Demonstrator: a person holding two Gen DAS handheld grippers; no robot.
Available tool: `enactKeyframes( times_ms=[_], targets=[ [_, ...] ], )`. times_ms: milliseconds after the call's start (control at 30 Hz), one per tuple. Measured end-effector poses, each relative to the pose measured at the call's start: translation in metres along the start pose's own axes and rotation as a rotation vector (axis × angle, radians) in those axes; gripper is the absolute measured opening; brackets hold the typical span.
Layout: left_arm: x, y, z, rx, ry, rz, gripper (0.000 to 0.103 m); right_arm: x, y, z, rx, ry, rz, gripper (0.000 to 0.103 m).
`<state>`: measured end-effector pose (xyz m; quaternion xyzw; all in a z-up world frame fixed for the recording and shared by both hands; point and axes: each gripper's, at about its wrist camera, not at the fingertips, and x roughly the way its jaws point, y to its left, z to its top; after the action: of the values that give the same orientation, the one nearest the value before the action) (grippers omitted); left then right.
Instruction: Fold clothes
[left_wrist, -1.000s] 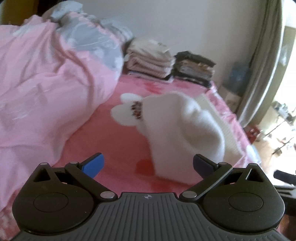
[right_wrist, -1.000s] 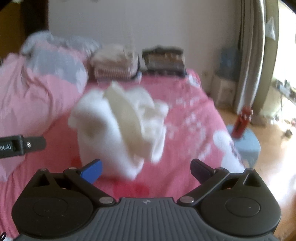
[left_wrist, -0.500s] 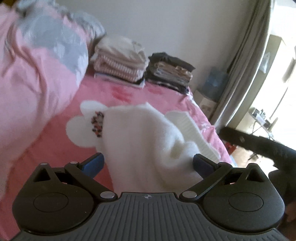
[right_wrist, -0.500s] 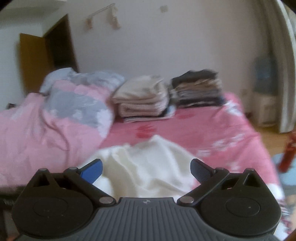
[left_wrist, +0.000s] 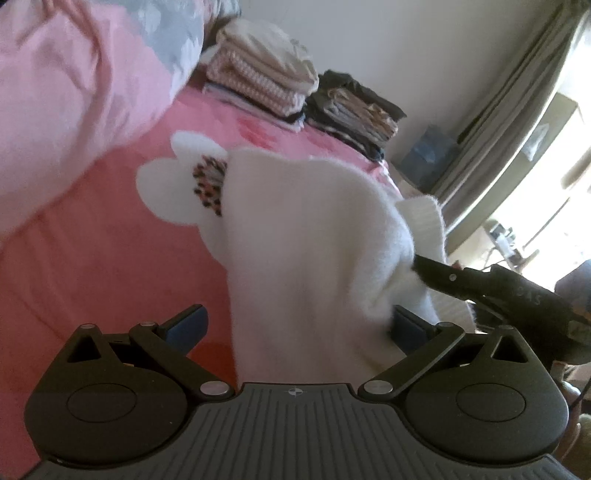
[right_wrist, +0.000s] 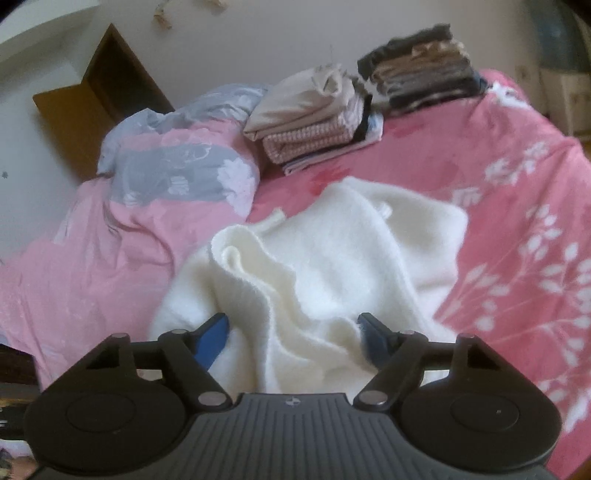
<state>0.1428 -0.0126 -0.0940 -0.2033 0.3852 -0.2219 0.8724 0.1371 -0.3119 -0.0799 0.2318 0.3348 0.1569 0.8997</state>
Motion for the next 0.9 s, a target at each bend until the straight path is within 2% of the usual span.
enactKeyframes(
  times_ms=[133,200,267,367,567,700,900],
  targets=[
    [0.012,0.010,0.001,-0.079,0.031,-0.053,0.103,0.014,-0.006,0.003,0.063,0.036,0.015,0.079],
    [0.013,0.013,0.000,-0.123,0.051,-0.074,0.103,0.016,-0.011,0.002,0.113,0.057,0.039,0.073],
    [0.011,0.013,-0.001,-0.131,0.063,-0.086,0.103,0.008,-0.010,0.001,0.136,0.074,0.074,0.052],
    [-0.001,0.008,-0.004,-0.078,0.064,-0.087,0.103,-0.009,-0.004,-0.005,0.150,0.108,0.121,0.041],
    [-0.035,0.005,-0.013,-0.025,0.055,-0.102,0.103,-0.034,0.020,-0.031,0.136,0.161,0.163,0.037],
    [-0.056,0.008,-0.017,-0.031,0.045,-0.105,0.103,-0.037,0.038,-0.058,0.132,0.216,0.176,0.036],
    [-0.063,0.010,-0.014,0.006,0.019,0.015,0.102,-0.036,0.061,-0.089,0.109,0.251,0.165,0.036]
  ],
)
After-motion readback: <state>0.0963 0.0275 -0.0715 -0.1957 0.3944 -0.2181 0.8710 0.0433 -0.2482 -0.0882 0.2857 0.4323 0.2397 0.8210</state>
